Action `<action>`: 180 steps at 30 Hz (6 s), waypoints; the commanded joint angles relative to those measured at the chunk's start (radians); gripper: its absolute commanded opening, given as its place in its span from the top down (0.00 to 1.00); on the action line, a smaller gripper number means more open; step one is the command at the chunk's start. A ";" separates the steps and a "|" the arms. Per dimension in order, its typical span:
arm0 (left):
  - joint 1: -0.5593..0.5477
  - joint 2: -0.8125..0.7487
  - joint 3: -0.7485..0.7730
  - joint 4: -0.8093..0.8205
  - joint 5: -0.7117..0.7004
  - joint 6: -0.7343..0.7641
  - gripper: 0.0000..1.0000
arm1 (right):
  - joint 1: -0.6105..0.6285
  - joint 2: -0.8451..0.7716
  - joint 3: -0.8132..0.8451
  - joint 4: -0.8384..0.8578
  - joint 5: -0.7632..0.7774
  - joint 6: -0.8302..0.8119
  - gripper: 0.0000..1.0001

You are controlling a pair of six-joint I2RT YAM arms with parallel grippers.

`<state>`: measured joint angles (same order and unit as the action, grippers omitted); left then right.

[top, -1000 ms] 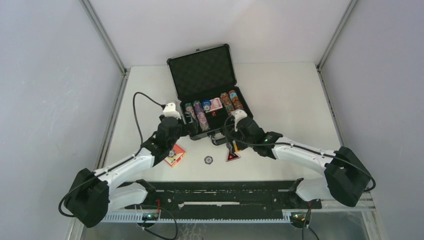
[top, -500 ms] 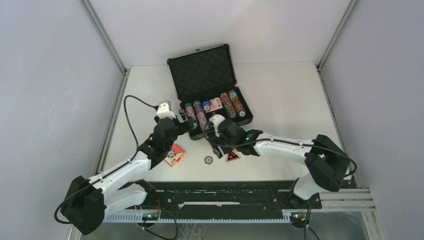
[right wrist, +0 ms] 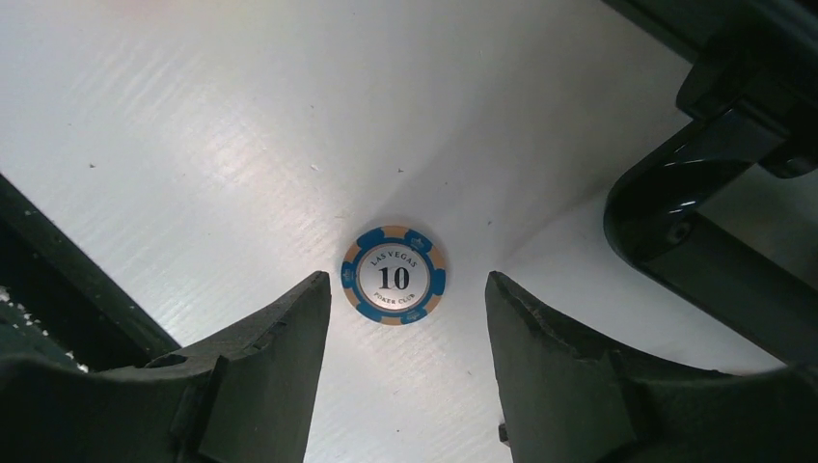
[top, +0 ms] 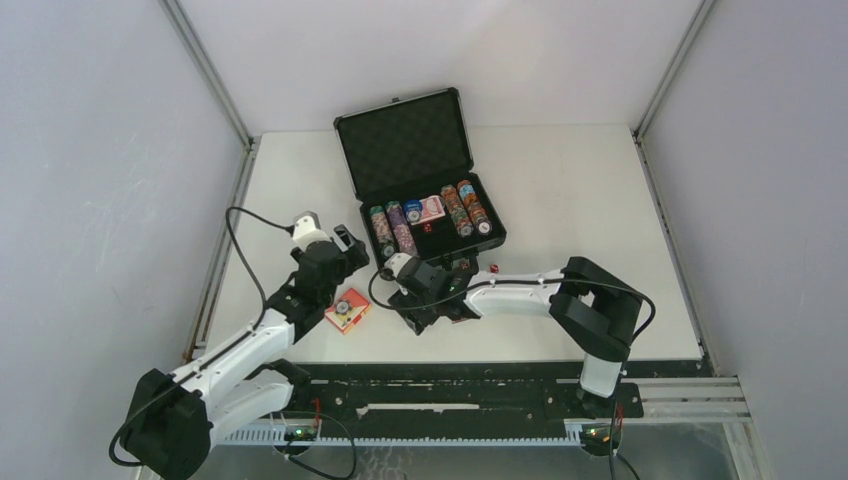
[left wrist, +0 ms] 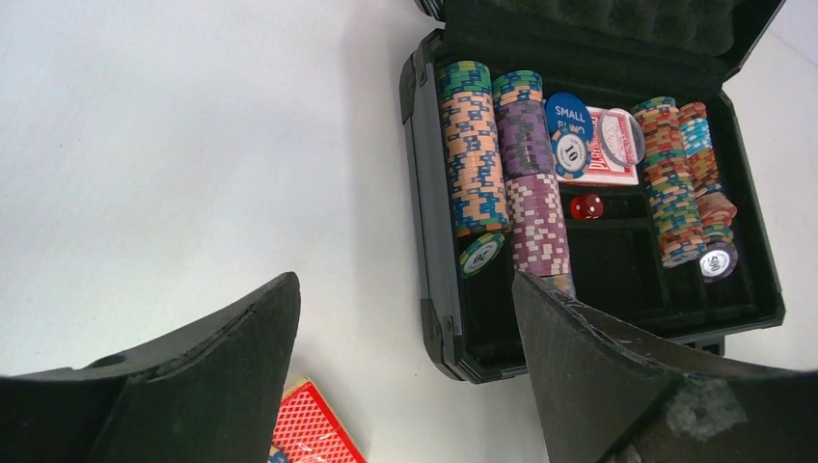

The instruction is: Pack up texas hold em set

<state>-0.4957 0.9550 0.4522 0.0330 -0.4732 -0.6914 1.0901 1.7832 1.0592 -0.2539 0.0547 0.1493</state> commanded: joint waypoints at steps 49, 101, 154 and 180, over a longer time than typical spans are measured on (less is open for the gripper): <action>0.005 -0.038 -0.015 -0.003 0.014 -0.029 0.15 | 0.067 0.110 0.041 -0.039 0.120 0.075 0.54; 0.135 -0.027 -0.063 0.005 0.079 -0.071 0.14 | -0.101 -0.076 0.124 0.068 0.074 0.064 0.43; 0.135 0.098 -0.020 0.173 0.191 0.005 0.35 | -0.497 -0.163 -0.205 0.061 0.186 0.256 0.51; 0.135 0.094 -0.027 0.171 0.199 0.004 0.35 | -0.456 -0.236 -0.155 -0.005 0.258 0.262 0.78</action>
<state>-0.3649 1.0595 0.3927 0.1711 -0.2829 -0.6971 0.6151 1.6329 0.8516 -0.2432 0.2829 0.4084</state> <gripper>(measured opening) 0.647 0.291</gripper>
